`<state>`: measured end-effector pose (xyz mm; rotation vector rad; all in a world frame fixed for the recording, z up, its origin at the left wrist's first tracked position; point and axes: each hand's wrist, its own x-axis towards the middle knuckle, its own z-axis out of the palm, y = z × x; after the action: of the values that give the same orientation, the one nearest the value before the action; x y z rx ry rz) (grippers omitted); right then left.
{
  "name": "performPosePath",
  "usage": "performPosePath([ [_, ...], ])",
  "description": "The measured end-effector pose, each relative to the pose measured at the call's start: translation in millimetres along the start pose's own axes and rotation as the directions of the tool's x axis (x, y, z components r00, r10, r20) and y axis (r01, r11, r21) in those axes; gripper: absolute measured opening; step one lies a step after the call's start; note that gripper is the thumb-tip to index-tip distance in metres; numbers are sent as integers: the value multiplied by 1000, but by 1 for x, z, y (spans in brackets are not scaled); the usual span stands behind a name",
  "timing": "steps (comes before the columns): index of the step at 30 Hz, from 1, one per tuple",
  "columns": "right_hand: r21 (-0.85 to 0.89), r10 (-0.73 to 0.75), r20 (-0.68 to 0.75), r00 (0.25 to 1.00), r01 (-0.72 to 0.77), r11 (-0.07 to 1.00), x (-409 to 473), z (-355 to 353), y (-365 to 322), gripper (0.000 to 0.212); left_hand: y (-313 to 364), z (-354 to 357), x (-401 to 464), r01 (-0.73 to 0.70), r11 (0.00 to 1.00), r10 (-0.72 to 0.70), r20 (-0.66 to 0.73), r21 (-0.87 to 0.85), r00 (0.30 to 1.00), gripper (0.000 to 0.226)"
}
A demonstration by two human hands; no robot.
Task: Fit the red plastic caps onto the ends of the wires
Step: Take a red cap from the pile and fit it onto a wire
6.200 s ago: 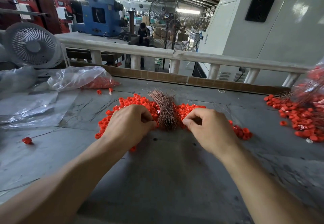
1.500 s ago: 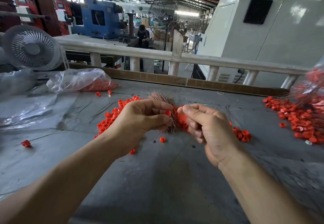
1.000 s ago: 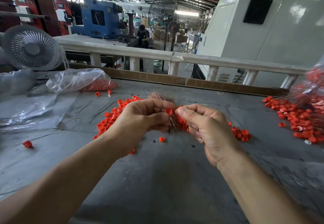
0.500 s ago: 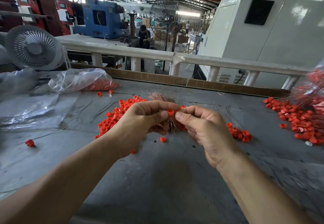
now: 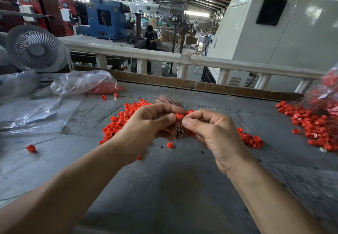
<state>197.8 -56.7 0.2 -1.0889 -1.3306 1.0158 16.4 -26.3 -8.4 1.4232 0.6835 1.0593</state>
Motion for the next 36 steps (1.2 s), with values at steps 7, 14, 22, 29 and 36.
performPosePath([
  [7, -12, 8, -16, 1000, -9, 1000, -1, 1, 1, 11, -3, -4, 2, -32, 999, 32, -30, 26, 999, 22],
  [14, -47, -41, -45, 998, 39, 998, 0, -1, 1, 9, 0, -2, 2, -47, 998, 49, -42, 33, 998, 26],
  [22, -60, -42, -52, 998, 39, 997, -1, -2, 3, 10, -1, -4, 5, -47, 998, 49, -58, 41, 997, 22],
  [29, -27, -24, -38, 999, 23, 999, 0, -1, 3, 12, -2, -5, 6, -21, 1000, 20, -56, -14, 998, 27],
  [36, 15, 37, -22, 999, -37, 999, 0, -1, 2, 17, -5, -7, 8, 10, 996, -13, -28, -85, 1000, 27],
])
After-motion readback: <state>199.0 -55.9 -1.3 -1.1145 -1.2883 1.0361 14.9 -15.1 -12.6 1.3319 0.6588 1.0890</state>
